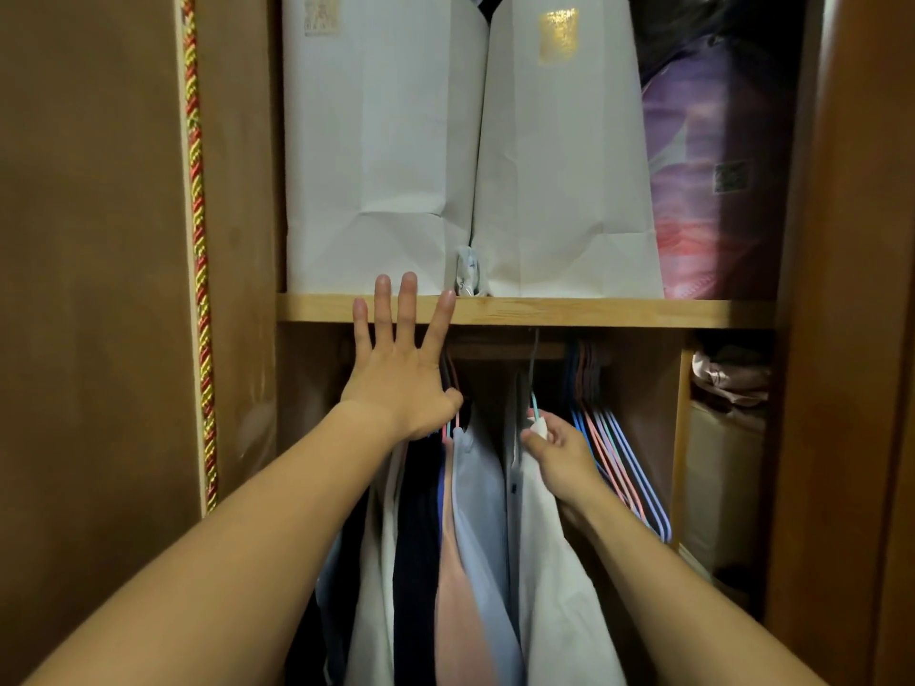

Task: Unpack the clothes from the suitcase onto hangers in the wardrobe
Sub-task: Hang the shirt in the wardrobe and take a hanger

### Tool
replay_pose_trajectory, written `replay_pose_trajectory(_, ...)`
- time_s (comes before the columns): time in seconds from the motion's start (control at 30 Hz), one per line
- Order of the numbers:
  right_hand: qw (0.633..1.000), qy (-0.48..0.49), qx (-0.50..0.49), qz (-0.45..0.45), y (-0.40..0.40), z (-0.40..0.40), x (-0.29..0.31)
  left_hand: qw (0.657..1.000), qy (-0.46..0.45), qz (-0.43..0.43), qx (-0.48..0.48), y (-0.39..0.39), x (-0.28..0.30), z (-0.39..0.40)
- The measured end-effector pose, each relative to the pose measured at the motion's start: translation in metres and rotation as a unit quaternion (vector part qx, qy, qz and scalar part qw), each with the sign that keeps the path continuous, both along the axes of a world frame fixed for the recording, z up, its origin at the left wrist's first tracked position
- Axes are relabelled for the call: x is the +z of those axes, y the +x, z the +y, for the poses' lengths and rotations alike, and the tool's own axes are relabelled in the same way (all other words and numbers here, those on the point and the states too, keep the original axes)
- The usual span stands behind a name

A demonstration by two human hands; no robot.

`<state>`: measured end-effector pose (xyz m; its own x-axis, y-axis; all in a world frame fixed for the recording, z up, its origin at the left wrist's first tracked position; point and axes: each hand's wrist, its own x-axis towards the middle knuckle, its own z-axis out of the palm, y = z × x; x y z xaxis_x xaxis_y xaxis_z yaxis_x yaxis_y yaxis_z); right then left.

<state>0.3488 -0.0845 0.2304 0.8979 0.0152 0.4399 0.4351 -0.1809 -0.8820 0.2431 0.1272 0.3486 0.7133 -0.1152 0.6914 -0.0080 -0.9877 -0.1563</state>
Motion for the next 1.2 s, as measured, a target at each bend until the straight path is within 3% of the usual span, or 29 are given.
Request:
replay_pose_trajectory(0.37, 0.994, 0.002, 0.003, 0.107, 0.018, 0.014, 0.005, 1.000, 0.006, 0.019, -0.017, -0.001, 0.002, 0.005)
replay_pose_trajectory(0.63, 0.992, 0.029, 0.062, 0.103, -0.055, 0.027, -0.035, 1.000, 0.001, 0.006, -0.016, 0.000, 0.001, 0.004)
replay_pose_trajectory(0.9, 0.968, -0.167, 0.167, 0.089, -0.071, 0.085, -0.018, 1.000, -0.003, -0.014, -0.012, 0.003, -0.001, 0.001)
replay_pose_trajectory(1.03, 0.948, -0.183, 0.247, 0.088, -0.079, 0.062, -0.021, 1.000, 0.004, -0.014, -0.011, 0.000, -0.001, 0.002)
replay_pose_trajectory(1.1, 0.965, -0.193, 0.169, 0.055, -0.082, 0.031, -0.031, 1.000, -0.010, -0.012, -0.004, 0.002, -0.002, -0.004)
replay_pose_trajectory(1.13, 0.967, -0.249, 0.043, -0.005, -0.080, 0.014, -0.039, 1.000, -0.021, -0.012, -0.001, 0.003, -0.002, -0.007)
replay_pose_trajectory(1.17, 0.933, -0.334, -0.115, -0.072, -0.076, -0.002, -0.045, 0.999, -0.030, -0.014, 0.002, 0.004, -0.002, -0.011)
replay_pose_trajectory(1.2, 0.866, -0.416, -0.248, -0.129, -0.072, -0.017, -0.050, 0.999, -0.037, -0.016, 0.005, 0.005, -0.003, -0.013)
